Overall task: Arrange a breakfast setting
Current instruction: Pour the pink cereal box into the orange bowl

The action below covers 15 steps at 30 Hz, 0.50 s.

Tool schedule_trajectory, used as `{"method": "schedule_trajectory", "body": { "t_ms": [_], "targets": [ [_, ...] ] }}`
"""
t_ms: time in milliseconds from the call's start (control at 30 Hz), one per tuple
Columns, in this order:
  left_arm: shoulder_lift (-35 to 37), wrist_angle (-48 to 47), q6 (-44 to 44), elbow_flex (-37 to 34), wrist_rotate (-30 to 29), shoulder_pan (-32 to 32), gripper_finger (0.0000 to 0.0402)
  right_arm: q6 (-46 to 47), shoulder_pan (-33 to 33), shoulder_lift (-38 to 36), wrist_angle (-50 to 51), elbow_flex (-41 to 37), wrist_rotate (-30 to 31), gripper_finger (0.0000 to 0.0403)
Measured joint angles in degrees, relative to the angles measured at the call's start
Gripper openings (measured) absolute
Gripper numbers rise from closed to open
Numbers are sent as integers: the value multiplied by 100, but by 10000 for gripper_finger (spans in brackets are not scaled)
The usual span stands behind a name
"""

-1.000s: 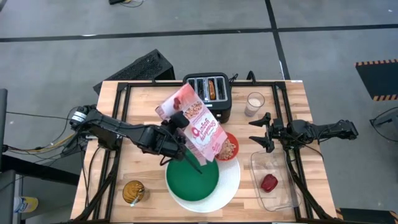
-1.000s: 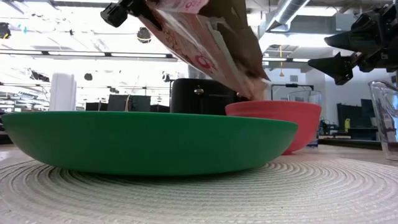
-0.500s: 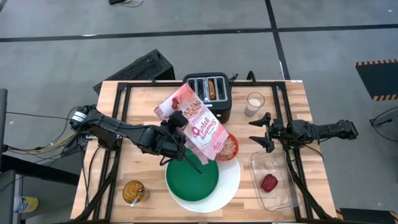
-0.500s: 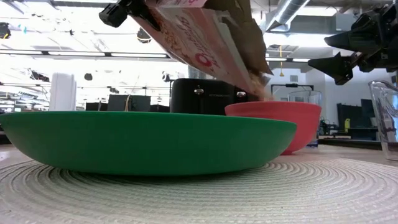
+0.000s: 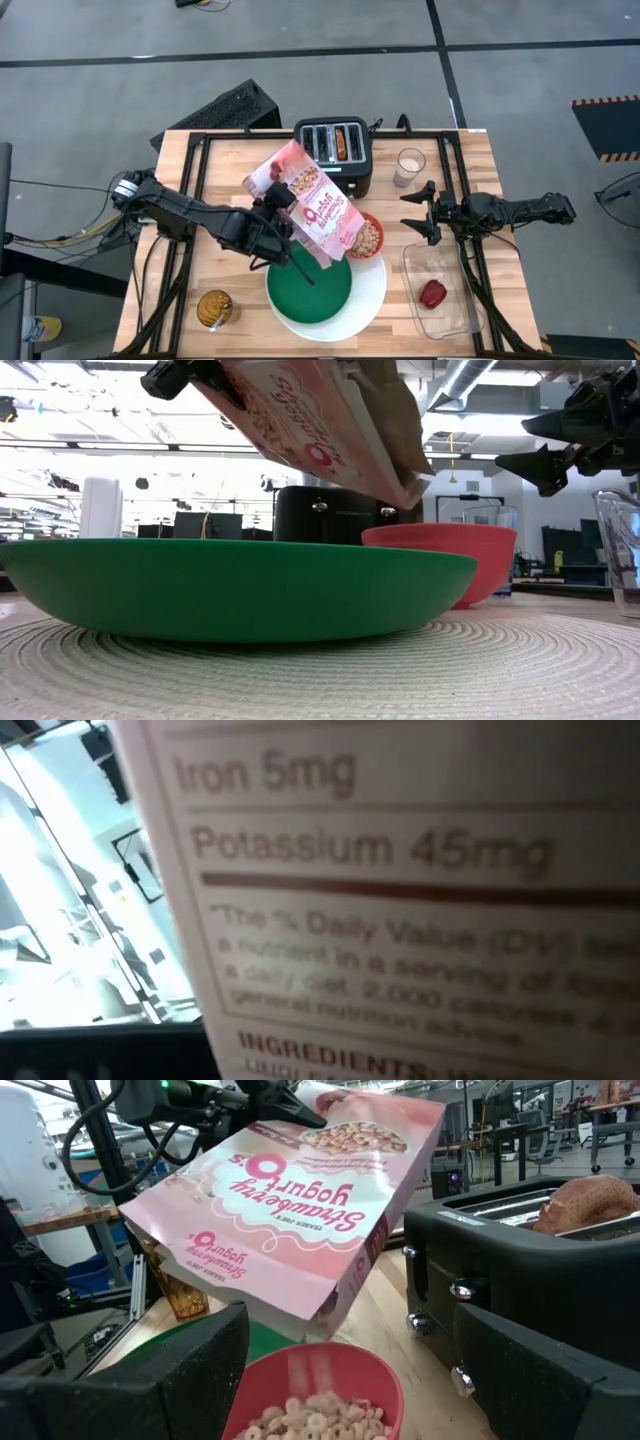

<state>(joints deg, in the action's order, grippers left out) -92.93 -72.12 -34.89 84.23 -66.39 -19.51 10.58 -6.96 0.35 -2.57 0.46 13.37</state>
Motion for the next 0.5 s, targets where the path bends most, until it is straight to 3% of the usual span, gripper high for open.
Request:
{"method": "schedule_trajectory", "body": {
  "t_ms": [500],
  "targets": [
    [10,-1008,1992,0,676,-47,126,0,-1,0,-1,1,0,371]
  ]
}}
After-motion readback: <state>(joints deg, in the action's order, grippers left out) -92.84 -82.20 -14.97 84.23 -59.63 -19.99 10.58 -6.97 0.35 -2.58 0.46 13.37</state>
